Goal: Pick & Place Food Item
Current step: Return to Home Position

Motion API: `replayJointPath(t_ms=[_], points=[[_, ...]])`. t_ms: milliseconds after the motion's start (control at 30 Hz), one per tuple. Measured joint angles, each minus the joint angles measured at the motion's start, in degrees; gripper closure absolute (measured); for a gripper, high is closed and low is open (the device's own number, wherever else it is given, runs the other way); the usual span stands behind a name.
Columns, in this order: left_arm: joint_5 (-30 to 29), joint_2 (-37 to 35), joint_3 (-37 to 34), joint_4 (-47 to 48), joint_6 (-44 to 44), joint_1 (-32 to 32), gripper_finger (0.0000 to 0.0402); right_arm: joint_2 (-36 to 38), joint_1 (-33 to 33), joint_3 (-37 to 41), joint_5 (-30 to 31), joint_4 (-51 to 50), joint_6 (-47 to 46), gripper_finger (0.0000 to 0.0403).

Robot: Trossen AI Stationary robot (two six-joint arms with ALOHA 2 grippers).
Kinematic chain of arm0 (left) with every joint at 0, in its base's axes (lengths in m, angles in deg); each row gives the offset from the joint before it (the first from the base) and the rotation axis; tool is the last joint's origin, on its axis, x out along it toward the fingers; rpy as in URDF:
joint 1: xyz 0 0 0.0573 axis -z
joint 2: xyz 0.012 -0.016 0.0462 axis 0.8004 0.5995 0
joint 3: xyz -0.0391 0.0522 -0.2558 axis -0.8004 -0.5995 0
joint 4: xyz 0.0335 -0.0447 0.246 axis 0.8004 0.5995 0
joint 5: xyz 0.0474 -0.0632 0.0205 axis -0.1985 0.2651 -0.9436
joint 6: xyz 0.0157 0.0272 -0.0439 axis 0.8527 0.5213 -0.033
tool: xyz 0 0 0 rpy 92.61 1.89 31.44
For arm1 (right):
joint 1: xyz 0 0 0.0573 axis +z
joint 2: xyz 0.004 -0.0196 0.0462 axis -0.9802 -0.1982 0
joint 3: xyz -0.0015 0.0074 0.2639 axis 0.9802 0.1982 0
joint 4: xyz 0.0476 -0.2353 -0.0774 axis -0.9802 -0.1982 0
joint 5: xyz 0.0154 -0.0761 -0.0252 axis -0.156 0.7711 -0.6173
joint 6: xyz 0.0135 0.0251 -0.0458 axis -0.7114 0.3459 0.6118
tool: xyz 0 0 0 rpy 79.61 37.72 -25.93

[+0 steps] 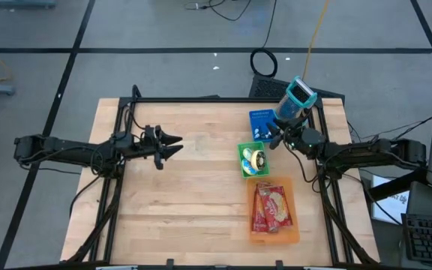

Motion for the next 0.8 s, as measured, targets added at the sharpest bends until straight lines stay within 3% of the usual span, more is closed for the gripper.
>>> replayJointPath(t_ms=[167, 367, 567, 800], points=[[3.0, -1.5, 0.0, 2.6, 1.8, -0.9, 0.0215, 1.1, 0.1, 0.0, -1.7, 0.0, 1.2, 0.0232], [6.4, -12.8, 0.0, 12.6, 6.7, -3.2, 0.0215, 6.7, 0.1, 0.0, -11.8, -2.9, 3.8, 0.0232], [-0.6, -23.6, 0.0, 26.5, 8.0, -2.2, 0.0215, 15.0, 0.1, 0.0, -15.4, -9.7, 4.2, 0.0232], [-5.7, -27.4, 0.0, 31.7, 12.5, 3.4, 0.0215, 24.6, 0.1, 0.0, -22.4, -18.3, 5.9, 0.0234]])
